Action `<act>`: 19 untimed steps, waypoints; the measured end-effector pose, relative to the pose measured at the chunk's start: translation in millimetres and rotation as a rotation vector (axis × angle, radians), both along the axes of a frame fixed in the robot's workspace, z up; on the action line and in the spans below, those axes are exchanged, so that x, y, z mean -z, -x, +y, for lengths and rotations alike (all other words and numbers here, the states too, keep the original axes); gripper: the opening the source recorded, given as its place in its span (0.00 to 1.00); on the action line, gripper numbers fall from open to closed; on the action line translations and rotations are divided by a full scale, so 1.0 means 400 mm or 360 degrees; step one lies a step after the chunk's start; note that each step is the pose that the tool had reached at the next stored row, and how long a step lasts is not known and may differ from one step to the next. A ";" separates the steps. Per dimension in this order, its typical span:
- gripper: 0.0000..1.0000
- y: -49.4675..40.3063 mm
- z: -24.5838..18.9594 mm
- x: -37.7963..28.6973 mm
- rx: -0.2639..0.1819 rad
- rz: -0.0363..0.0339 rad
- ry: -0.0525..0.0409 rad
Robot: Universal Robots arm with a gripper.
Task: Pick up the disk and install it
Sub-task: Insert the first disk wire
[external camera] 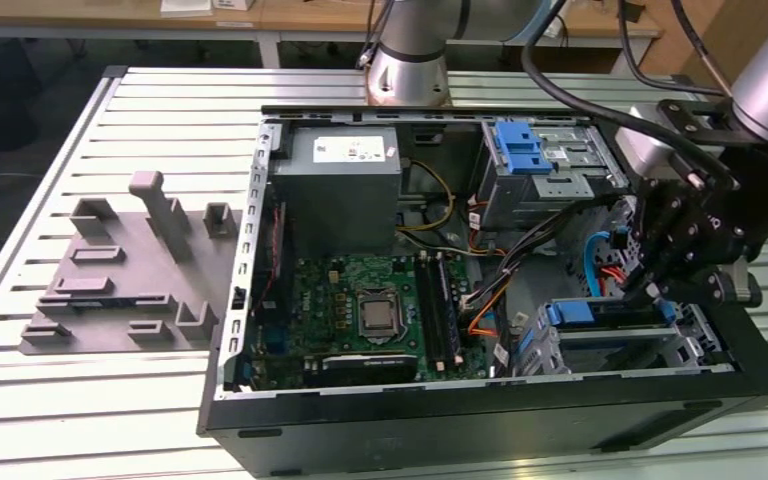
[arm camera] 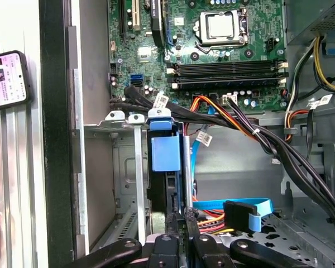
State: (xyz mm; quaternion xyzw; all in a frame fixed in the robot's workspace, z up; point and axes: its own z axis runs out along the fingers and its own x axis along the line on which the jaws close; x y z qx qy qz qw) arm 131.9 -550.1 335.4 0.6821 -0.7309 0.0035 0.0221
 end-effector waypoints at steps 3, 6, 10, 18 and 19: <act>0.16 0.000 -0.001 0.001 0.0000 0.0000 0.0000; 0.16 0.000 -0.002 0.002 0.0000 0.0000 0.0000; 0.16 0.000 -0.002 0.004 0.0000 0.0000 0.0000; 0.16 0.000 -0.003 0.010 -0.0001 0.0000 0.0000; 0.16 0.000 -0.003 0.010 -0.0001 0.0000 0.0000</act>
